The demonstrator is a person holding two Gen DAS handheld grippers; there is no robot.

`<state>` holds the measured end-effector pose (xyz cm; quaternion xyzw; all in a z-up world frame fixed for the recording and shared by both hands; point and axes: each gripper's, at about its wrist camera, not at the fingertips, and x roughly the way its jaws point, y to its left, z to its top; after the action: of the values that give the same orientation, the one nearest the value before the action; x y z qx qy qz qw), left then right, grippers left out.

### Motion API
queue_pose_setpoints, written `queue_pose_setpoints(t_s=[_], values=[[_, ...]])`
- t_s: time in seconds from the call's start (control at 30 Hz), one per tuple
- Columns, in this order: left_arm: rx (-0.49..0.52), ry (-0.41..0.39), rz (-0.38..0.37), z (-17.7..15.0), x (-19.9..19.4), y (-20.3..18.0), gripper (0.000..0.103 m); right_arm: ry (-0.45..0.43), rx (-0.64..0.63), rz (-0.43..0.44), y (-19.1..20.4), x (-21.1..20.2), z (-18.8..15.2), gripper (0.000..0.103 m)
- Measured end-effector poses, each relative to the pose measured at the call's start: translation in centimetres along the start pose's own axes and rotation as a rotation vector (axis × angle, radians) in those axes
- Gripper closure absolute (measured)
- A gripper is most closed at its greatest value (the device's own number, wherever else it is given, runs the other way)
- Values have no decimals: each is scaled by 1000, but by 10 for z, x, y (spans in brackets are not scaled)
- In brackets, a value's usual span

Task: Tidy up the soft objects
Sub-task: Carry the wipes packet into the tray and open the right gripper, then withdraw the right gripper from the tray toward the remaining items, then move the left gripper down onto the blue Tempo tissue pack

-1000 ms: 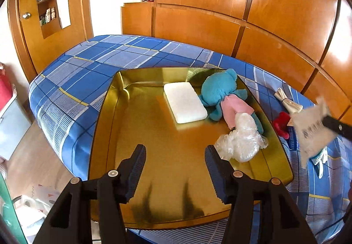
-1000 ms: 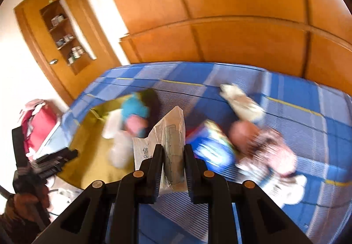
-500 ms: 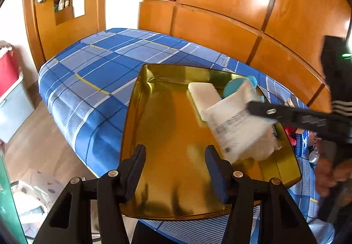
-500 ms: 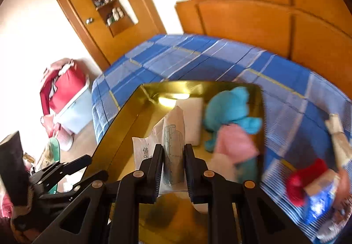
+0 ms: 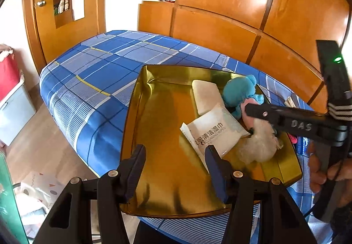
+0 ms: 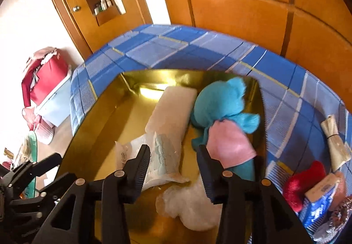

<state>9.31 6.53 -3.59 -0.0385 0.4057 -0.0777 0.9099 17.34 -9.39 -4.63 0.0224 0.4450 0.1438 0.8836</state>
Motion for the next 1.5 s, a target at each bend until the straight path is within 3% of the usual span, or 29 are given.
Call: queue_pose_setpoints(t_s=[0.7,0.9,1.5], values=[[141,-35,9,-7,-17,-42,44,-164,30,-128,-28,-80,-38,58],[199,-50,-2,-9,-22,-59,43,-191,14,-182,-39,-98,-52,49],[412,-56,-73,-19,-24,-136,43,-239,154,-344,-126,-161,-100,49]])
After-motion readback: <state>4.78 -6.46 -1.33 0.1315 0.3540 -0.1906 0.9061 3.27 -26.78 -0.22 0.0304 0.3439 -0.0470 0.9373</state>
